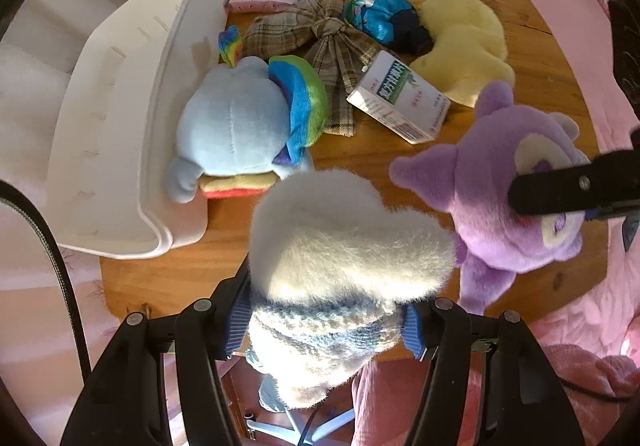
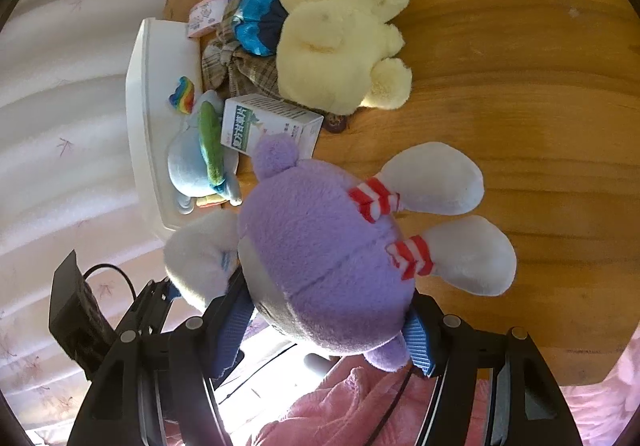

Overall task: Organize objects
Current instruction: 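Carry the white bear with the left tool while the right tool carries the purple plush to the tray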

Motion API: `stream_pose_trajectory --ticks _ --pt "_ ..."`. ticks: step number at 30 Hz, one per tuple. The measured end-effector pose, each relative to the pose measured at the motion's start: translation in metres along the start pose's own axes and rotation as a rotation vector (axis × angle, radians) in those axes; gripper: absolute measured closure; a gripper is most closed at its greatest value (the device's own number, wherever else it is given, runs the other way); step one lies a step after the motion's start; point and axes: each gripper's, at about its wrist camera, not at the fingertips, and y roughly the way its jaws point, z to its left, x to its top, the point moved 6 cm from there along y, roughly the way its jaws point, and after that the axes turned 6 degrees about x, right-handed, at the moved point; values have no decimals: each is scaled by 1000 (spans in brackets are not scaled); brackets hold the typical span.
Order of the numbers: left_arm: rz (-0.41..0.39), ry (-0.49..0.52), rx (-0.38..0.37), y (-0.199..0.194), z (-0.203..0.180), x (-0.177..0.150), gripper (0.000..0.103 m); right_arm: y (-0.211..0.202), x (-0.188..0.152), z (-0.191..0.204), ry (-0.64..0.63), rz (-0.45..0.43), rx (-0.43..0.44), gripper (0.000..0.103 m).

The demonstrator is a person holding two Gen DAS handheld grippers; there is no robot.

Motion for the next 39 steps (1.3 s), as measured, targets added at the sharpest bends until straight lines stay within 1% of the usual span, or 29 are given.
stream_pose_trajectory --ticks 2,3,4,5,7,8,9,11,15,21,25,30,34,39 --pt "0 -5 -16 -9 -2 -5 38 -6 -3 2 -7 -3 4 35" --pt "-2 -8 -25 -12 -2 -6 38 -4 2 6 -11 -3 3 35" --pt "-8 -14 -31 -18 -4 -14 38 -5 0 7 -15 -5 1 35" --pt "-13 -19 -33 -22 14 -17 38 -5 0 8 -19 -7 0 35" --pt "-24 -32 -35 -26 21 -10 38 -5 0 13 -27 -9 -1 35" --pt "-31 -37 -35 -35 19 -18 38 -6 -1 14 -31 -10 -1 35" --pt "-40 -44 -34 -41 20 -19 38 -7 -2 14 -38 -11 0 35" --pt "-57 -45 -27 -39 25 -4 38 -10 -2 16 -55 -10 2 35" --pt "-99 -23 -15 -44 34 2 38 -9 -4 29 -112 -1 -1 35" --pt "-144 -26 -14 -76 43 -7 38 -15 -11 51 -204 -6 13 35" --pt "-183 -18 -3 -88 53 -9 38 -25 -16 64 -262 -21 25 35" --pt "-227 -16 10 -98 69 -10 38 -24 -11 88 -329 -57 32 35" --pt "-267 -22 17 -106 87 -9 38 -26 -14 104 -370 -83 46 35" --pt "-300 -28 1 -110 112 -4 38 -15 -21 125 -394 -117 56 35"
